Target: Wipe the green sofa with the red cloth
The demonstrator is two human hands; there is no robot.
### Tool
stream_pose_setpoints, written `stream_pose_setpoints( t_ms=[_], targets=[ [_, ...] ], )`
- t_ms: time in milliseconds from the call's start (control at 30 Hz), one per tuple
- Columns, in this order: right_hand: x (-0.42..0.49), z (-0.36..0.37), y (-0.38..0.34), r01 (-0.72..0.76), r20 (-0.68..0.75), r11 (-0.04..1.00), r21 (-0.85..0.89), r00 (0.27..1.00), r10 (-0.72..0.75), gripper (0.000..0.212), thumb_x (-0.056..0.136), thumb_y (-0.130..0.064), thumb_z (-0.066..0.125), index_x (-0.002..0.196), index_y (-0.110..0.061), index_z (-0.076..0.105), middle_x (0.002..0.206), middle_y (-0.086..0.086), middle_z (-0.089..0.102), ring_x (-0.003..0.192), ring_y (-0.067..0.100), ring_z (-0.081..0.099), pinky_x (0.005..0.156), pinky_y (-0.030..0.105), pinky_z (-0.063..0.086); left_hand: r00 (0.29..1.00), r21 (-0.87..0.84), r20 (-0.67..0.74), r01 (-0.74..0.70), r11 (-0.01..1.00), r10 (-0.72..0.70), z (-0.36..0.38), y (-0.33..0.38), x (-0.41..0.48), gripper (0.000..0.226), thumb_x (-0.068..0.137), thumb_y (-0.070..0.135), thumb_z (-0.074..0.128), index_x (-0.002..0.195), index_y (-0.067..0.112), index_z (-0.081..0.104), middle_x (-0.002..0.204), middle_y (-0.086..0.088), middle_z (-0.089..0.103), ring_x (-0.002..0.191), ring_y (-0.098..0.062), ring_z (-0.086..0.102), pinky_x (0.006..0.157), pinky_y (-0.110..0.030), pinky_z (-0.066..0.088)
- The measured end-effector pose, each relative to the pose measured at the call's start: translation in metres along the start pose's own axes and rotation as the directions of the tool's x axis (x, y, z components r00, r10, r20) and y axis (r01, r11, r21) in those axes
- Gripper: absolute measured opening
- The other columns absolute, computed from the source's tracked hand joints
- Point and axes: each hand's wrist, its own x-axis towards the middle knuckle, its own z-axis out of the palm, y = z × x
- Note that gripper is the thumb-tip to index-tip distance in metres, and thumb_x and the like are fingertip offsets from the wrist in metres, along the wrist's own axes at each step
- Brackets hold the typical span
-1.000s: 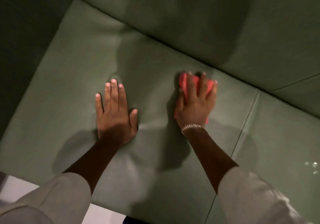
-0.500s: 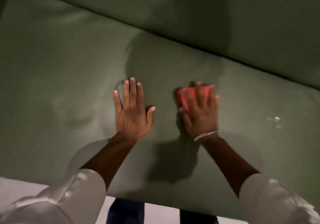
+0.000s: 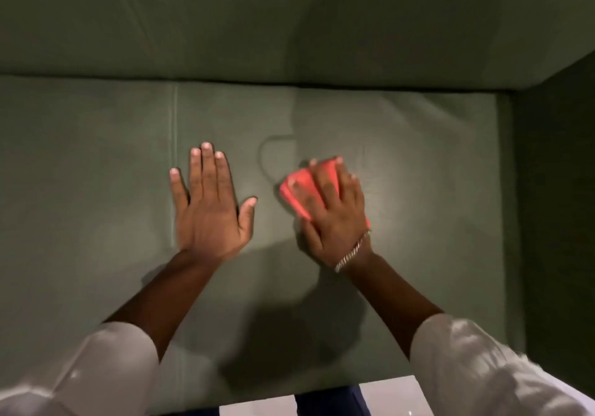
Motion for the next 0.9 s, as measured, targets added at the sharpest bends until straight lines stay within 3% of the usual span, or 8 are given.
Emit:
stream_pose_setpoints(
  t_ms=[133,233,333,433,500,700,833,900],
  targets=[
    [-0.047,-0.016,0.04,-0.2,-0.004,0.979,0.036,0.98,0.2,0.061,0.088,-0.044,0.045,0.147,-0.032,0.04,0.161,0.012,0.034,0.147,0.048,0.023,0.113,0.062,0.031,1.0,0.036,-0.021,-0.005,0.999,0.005,0.0,0.007,0.012,0.085,0.091,0.054,0.028,0.154,0.001,0.005,0.165,-0.021,0.006,0.154,-0.035,0.002,0.122,-0.061,0.005],
    [0.021,-0.021,0.057,-0.396,-0.053,0.916,0.059,0.915,0.399,0.06,0.091,-0.047,0.043,0.149,-0.033,0.035,0.16,0.014,0.035,0.145,0.051,0.026,0.114,0.062,0.033,0.999,0.061,-0.049,-0.012,0.998,0.015,0.007,0.005,0.013,0.085,0.092,0.055,0.024,0.155,0.002,0.004,0.166,-0.021,0.005,0.154,-0.034,0.0,0.122,-0.059,0.003],
    [0.066,-0.013,0.022,-0.217,-0.046,0.975,0.053,0.975,0.22,0.058,0.095,-0.058,0.038,0.149,-0.038,0.034,0.162,0.012,0.034,0.147,0.052,0.024,0.116,0.062,0.028,0.998,0.07,-0.061,-0.019,0.997,0.023,0.006,0.003,0.013,0.083,0.092,0.053,0.025,0.154,0.001,0.006,0.165,-0.022,0.006,0.154,-0.036,0.001,0.122,-0.059,0.003],
    [0.007,-0.009,0.006,0.104,0.04,0.994,0.02,0.994,-0.105,0.054,0.097,-0.057,0.036,0.149,-0.043,0.033,0.165,0.005,0.03,0.152,0.045,0.018,0.119,0.059,0.024,0.998,0.034,-0.044,-0.045,0.998,0.046,-0.004,0.005,0.017,0.08,0.092,0.047,0.031,0.154,0.0,0.011,0.165,-0.023,0.009,0.154,-0.037,0.005,0.122,-0.059,0.007],
    [-0.033,-0.02,0.029,0.173,0.131,0.985,0.0,0.976,-0.172,0.051,0.096,-0.05,0.039,0.146,-0.04,0.041,0.16,0.008,0.039,0.149,0.046,0.026,0.118,0.06,0.026,0.998,-0.004,-0.038,-0.057,0.998,0.056,-0.014,0.002,0.029,0.08,0.092,0.044,0.034,0.154,-0.001,0.011,0.165,-0.022,0.007,0.154,-0.037,0.004,0.122,-0.06,0.009],
    [0.071,-0.026,0.039,-0.408,0.015,0.913,0.012,0.913,0.408,0.062,0.091,-0.04,0.042,0.152,-0.033,0.031,0.164,0.014,0.026,0.147,0.055,0.018,0.117,0.064,0.025,0.936,-0.046,-0.332,-0.137,0.989,0.114,-0.059,0.021,0.107,0.08,0.097,0.047,0.032,0.153,-0.002,0.005,0.163,-0.03,0.007,0.152,-0.042,0.004,0.123,-0.056,-0.001],
    [0.048,-0.011,-0.012,0.003,0.023,0.997,0.071,1.0,-0.004,0.066,0.083,-0.03,0.048,0.148,-0.034,0.04,0.161,0.009,0.037,0.147,0.047,0.028,0.12,0.057,0.026,0.856,-0.033,-0.496,-0.188,0.982,0.148,-0.1,0.031,0.144,0.079,0.098,0.046,0.035,0.153,-0.003,0.006,0.161,-0.033,0.009,0.151,-0.043,0.003,0.121,-0.057,-0.004],
    [0.022,-0.015,0.007,0.002,0.035,0.991,0.134,0.999,-0.006,0.066,0.077,-0.026,0.054,0.142,-0.034,0.05,0.157,0.004,0.044,0.145,0.04,0.037,0.119,0.054,0.029,0.809,0.026,-0.554,-0.219,0.975,0.196,-0.124,0.028,0.16,0.08,0.097,0.045,0.036,0.154,-0.002,0.004,0.16,-0.033,0.011,0.15,-0.042,0.002,0.12,-0.058,-0.004]
  ],
)
